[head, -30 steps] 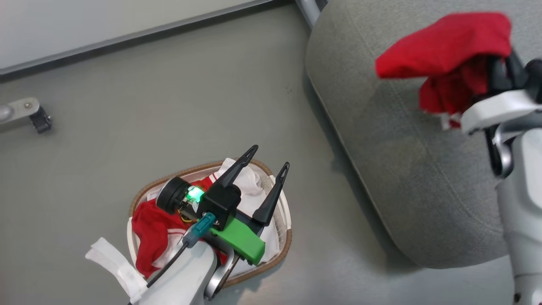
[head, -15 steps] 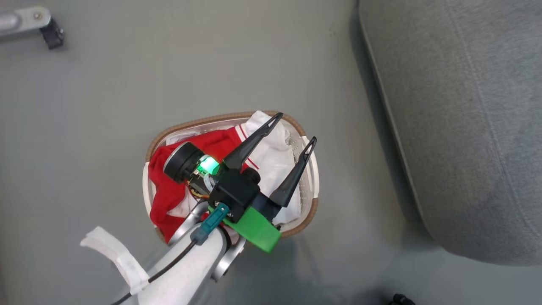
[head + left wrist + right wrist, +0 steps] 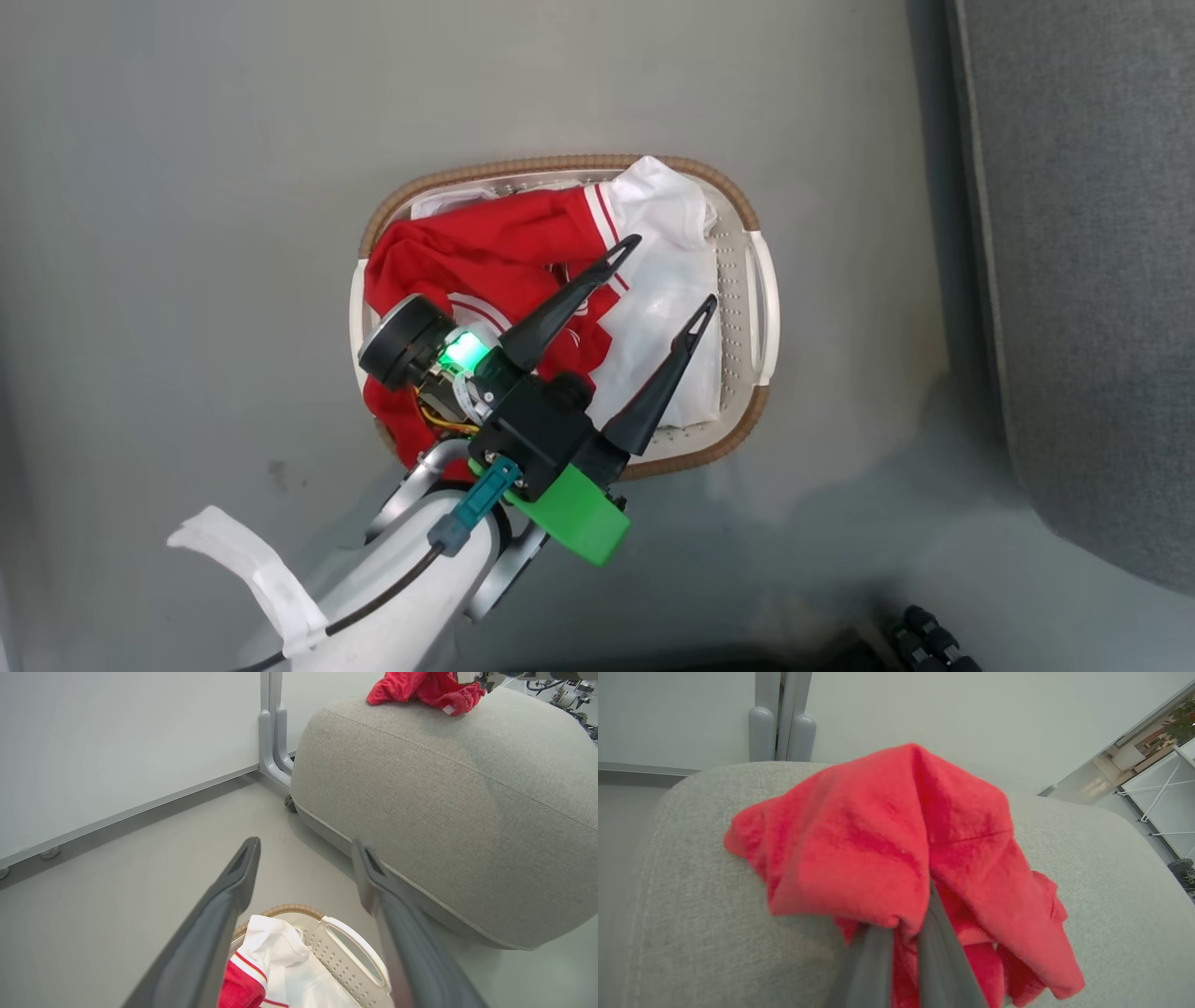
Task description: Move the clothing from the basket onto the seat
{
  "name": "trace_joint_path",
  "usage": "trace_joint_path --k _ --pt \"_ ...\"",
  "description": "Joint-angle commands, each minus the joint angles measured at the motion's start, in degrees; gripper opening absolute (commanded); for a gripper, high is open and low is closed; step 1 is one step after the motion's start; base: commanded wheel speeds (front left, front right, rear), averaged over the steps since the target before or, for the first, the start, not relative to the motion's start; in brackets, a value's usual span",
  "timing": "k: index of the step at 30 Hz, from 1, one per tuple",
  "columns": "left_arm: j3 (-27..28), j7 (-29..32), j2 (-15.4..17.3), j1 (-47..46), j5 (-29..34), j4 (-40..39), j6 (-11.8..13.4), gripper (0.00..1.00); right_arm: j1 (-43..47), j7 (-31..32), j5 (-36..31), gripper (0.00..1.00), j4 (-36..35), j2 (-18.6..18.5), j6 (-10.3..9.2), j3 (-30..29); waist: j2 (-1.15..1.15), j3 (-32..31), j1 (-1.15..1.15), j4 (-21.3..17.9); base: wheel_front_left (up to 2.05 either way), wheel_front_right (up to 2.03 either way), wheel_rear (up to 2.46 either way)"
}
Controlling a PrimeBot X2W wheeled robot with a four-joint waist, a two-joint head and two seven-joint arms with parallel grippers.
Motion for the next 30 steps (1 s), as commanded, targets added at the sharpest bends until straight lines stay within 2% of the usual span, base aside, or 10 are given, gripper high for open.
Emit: trace_joint_path --k 1,2,4,5,6,7,12,19,30 --pt "0.1 0.2 0.5 -1.3 0.4 -0.2 0.1 1.00 0.4 -1.2 0.7 0.00 1.2 0.5 -0.08 0.5 0.00 1.0 -0.01 0.2 0.00 0.00 0.00" --pt "0.1 0.3 0.7 -1.3 0.6 -0.1 0.1 1.00 0.6 -1.8 0.8 0.00 1.9 0.7 -0.08 0.8 0.00 0.9 -0.01 0.0 0.00 0.00 0.00" --pt "0.0 0.4 1.2 -1.2 0.7 0.2 0.0 1.00 1.3 -3.3 0.9 0.18 3.6 0.9 -0.08 1.5 0.00 0.6 -0.01 -0.5 0.00 0.00 0.00" --pt "0.0 0.4 1.3 -1.1 0.5 0.4 0.1 1.00 1.6 -4.2 1.2 0.34 4.5 1.2 -0.08 1.6 0.00 0.3 -0.01 -0.7 0.00 0.00 0.00" --pt "0.1 0.3 1.4 -1.0 0.3 0.5 0.1 1.00 1.8 -5.0 1.2 0.55 5.1 1.4 -0.08 1.8 0.00 0.0 -0.01 -0.9 0.00 0.00 0.00" --pt "0.1 0.3 1.5 -1.0 0.2 0.7 0.2 1.00 2.0 -5.8 1.4 1.00 5.7 1.7 -0.08 2.1 0.00 -0.3 -0.01 -1.1 0.00 0.00 0.00" --pt "0.7 0.0 1.5 -0.5 -1.0 1.8 0.5 1.00 3.8 -9.6 2.6 1.00 7.2 2.5 -0.08 3.6 0.00 -2.6 -0.01 -2.5 0.00 0.00 0.00" --pt "2.2 -2.5 0.5 1.1 -3.5 4.4 1.3 1.00 9.1 -11.7 3.7 1.00 6.6 4.6 -0.08 6.9 0.00 -8.6 -0.01 -4.1 0.00 0.00 0.00" --pt "7.3 -5.9 -1.2 3.9 -7.7 12.5 2.4 1.00 13.4 -12.2 4.8 1.00 5.0 8.0 -0.08 11.6 0.00 -20.3 -0.01 -2.6 0.00 0.00 0.00"
